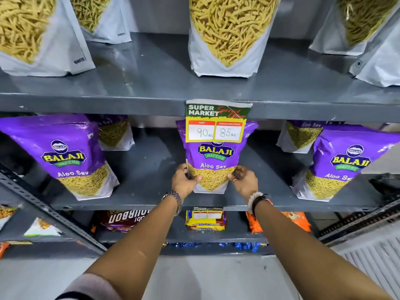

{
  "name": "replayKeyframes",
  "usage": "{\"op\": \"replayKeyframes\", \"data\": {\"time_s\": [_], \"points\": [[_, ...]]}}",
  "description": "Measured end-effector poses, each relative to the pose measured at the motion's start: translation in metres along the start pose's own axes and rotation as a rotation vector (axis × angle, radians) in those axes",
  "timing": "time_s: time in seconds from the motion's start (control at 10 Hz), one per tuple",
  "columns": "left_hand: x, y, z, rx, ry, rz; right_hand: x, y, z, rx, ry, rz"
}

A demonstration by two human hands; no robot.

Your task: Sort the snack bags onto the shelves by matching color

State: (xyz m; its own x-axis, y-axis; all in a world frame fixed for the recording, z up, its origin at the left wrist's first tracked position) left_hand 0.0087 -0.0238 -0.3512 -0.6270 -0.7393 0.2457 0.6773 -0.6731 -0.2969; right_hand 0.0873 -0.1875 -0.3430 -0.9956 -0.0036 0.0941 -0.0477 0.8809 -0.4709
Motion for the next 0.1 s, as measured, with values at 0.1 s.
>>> {"op": "replayKeyframes", "data": {"time_s": [0.1], "points": [[0.0072,-0.006,0.001,0.061,0.041,0.054,0.003,-0.0107,-0.0053,-0.033,-0.02,0.023]]}}
Point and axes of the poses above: each hand's wrist, its own x-axis away from the middle knuckle, its own y-axis out of the palm, z = x × y, the point moved 1 cm from there along -x, towards the middle knuckle, and after that the axes turned 13 degrees about z, right-handed, at the moved point
